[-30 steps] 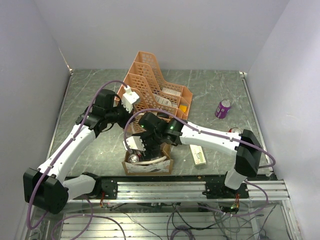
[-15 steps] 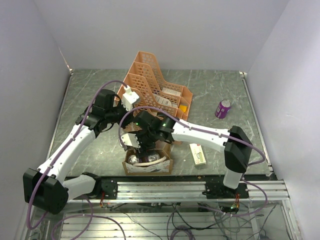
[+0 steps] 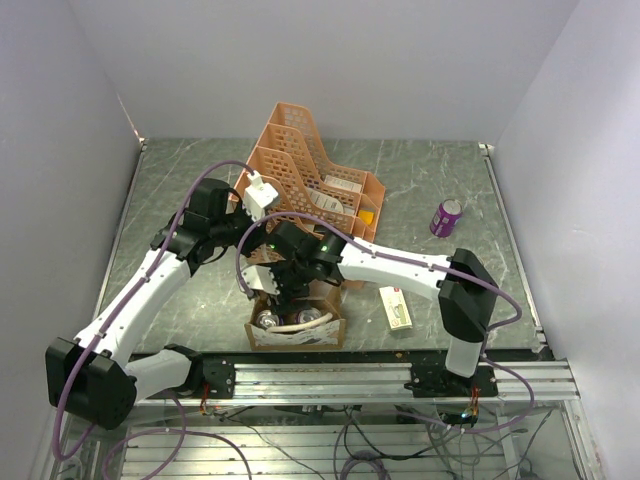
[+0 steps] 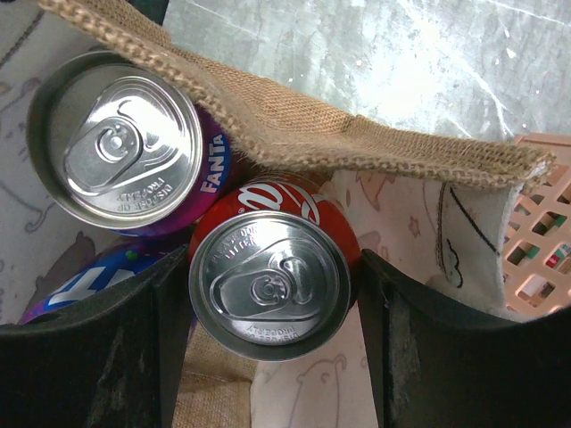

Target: Place the beverage into the canvas bag

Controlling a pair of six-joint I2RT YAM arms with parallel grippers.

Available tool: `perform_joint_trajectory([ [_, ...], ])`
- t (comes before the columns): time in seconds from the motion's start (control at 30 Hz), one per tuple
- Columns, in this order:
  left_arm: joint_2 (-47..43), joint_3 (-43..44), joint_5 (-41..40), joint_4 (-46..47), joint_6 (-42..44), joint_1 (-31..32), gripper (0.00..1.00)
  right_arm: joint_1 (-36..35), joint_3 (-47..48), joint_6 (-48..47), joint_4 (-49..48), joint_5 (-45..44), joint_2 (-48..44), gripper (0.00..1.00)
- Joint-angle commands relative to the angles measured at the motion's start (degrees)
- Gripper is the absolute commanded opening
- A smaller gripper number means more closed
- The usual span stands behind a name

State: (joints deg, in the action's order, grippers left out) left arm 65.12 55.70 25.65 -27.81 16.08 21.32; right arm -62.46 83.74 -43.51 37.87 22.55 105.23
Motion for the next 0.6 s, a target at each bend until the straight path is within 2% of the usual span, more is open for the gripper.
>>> perform_joint_trajectory([
  [0.0,-1.1,-0.2,-0.6,2.4,0.6,-0.3,0.07,0.2,-0.7,0.8,-3.1,2.8,1.4,0.61],
  [0.47,-2.2,-1.3,-0.4,2.9,1.4,-0.3,0.07,0.4,-1.6,2.1,-4.3,2.6,0.5,0.82],
  [0.57,-2.3,-1.3,-0.4,2.9,1.5,-0.3,0.07,0.4,-1.6,2.1,-4.3,2.4,0.1,0.83],
])
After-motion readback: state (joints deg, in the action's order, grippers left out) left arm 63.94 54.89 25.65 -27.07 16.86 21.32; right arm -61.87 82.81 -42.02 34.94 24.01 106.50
